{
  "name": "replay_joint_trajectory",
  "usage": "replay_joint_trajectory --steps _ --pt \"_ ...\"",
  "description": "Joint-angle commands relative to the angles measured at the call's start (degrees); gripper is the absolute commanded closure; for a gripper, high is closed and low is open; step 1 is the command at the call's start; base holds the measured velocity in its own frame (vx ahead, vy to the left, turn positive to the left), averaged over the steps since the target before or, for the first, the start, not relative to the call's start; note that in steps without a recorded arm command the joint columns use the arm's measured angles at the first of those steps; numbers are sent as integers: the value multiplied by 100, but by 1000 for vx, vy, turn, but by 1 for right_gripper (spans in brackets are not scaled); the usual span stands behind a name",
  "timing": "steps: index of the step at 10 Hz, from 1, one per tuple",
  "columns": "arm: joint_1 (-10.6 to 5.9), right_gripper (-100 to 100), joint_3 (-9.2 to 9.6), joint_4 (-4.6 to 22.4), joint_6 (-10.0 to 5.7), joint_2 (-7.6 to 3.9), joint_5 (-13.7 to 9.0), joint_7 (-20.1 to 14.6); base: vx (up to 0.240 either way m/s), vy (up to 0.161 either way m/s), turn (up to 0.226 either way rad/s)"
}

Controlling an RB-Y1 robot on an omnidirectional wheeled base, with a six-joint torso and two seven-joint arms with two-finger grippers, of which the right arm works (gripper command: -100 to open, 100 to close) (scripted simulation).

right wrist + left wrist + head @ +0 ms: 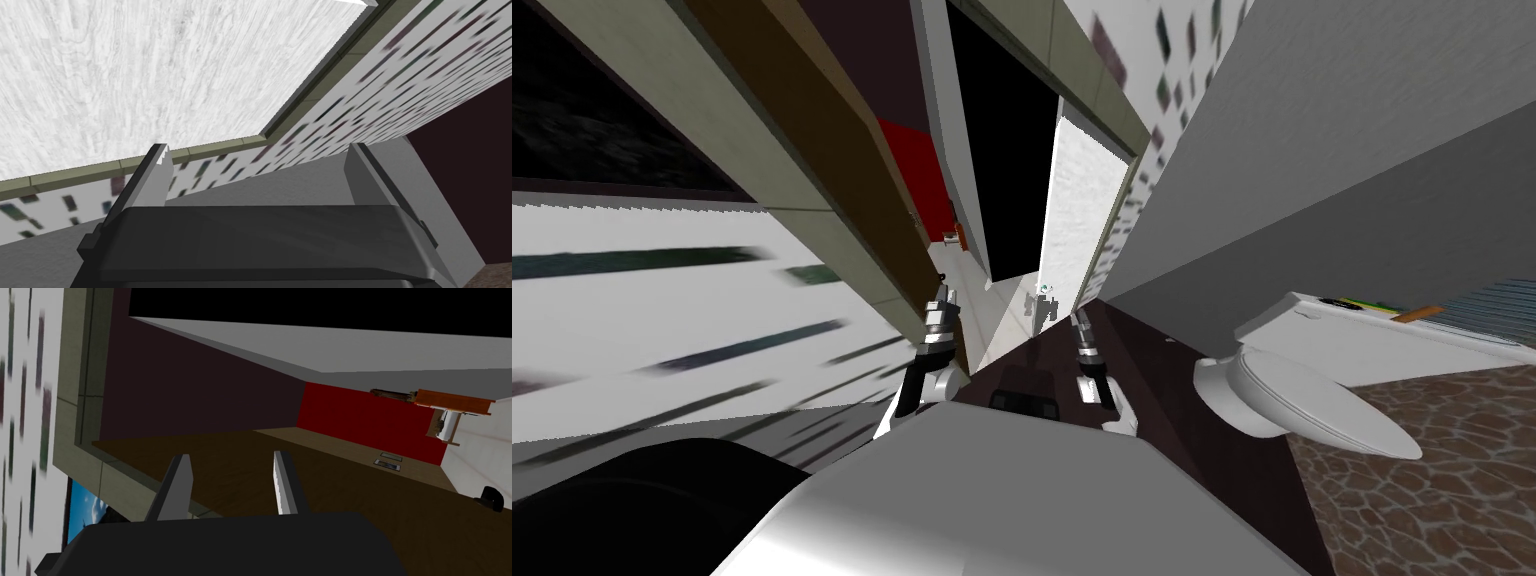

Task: Push the door open

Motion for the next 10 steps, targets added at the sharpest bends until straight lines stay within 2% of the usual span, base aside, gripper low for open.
replay_joint_trajectory --steps 1,10 --pt "-93 -100 11 280 -80 -8 36 -47 84 -81 49" --pt "-579 -100 125 1556 -279 -10 264 -290 91 -61 44"
